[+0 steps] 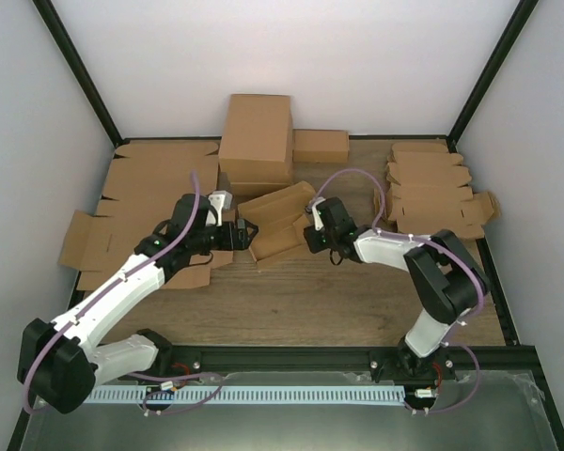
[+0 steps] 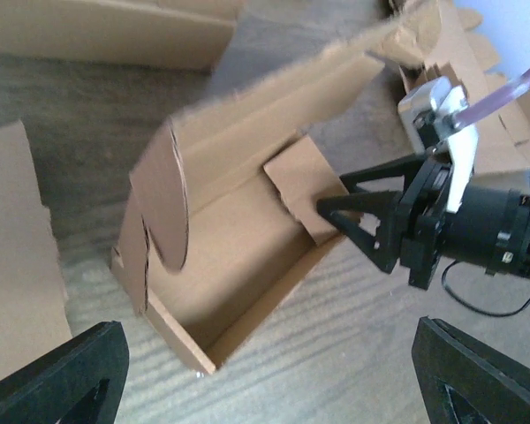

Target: Fold the paper box

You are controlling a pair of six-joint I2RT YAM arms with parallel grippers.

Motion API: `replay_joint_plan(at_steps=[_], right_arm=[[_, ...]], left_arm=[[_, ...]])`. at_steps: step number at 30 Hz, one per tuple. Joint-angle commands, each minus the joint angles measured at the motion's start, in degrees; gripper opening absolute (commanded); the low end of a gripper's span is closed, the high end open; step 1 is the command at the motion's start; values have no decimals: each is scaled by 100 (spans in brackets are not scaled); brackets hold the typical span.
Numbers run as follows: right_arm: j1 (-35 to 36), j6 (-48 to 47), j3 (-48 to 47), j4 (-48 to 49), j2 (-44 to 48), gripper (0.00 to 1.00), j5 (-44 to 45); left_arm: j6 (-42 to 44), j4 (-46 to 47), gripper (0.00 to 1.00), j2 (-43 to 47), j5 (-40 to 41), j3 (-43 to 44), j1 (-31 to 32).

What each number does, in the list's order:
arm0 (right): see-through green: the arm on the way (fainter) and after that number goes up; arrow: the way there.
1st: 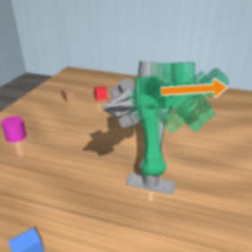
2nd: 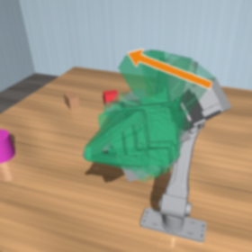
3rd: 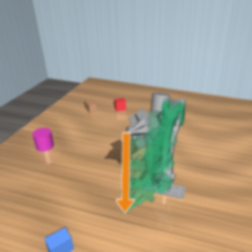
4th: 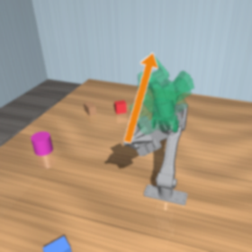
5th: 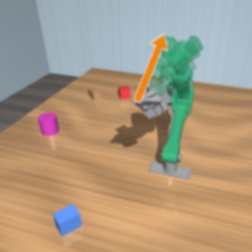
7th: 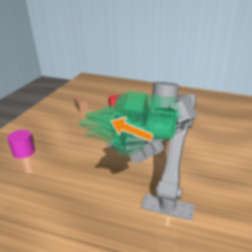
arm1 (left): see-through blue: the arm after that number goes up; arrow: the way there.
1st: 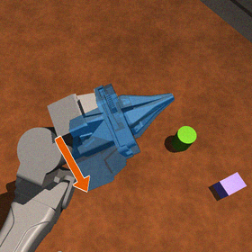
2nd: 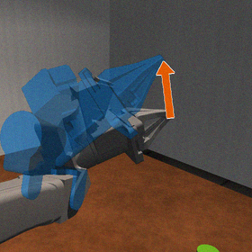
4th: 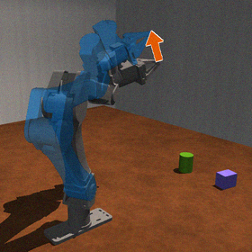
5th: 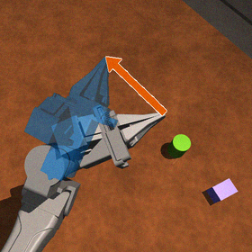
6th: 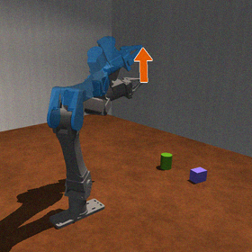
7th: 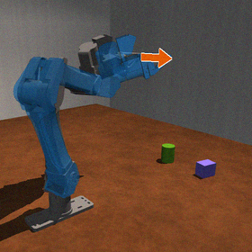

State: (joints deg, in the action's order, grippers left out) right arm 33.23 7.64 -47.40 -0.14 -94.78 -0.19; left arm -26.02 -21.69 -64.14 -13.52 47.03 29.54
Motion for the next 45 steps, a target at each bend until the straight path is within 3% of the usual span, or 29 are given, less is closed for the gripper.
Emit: replay_joint_plan(at_steps=[1, 7, 12, 14, 17, 24, 26, 33, 35, 45], right_arm=[[101, 76, -512, 43, -403, 42, 476], [238, -80, -708, -152, -606, 38, 955], [316, -192, -1074, -615, -927, 29, 1311], [315, -201, -1127, -743, -936, 23, 1397], [332, -201, -1284, -1092, -983, 2, 1749], [466, 50, -970, -1370, -454, 1, 1860], [486, 180, -869, -1464, -341, 3, 1755], [529, 813, -79, -1285, 467, 31, 563], [535, 1005, 258, -1120, 842, 34, 239], [298, 1311, 449, -1413, 2034, 49, 414]], left_arm=[[-104, 570, 89, -35, 495, 100, -75], [28, 453, 85, -14, 902, 88, -97], [78, 374, 85, -46, 972, 116, -98], [93, 359, 83, -53, 983, 115, -98], [127, 321, 77, -37, 990, 126, -100], [170, 173, 73, 45, 826, 136, -98], [176, 149, 77, 56, 752, 125, -98], [247, 158, 85, 121, 491, -162, -89], [257, 153, 86, 190, 469, -261, -89], [261, 412, 87, 474, 139, -721, -72]])
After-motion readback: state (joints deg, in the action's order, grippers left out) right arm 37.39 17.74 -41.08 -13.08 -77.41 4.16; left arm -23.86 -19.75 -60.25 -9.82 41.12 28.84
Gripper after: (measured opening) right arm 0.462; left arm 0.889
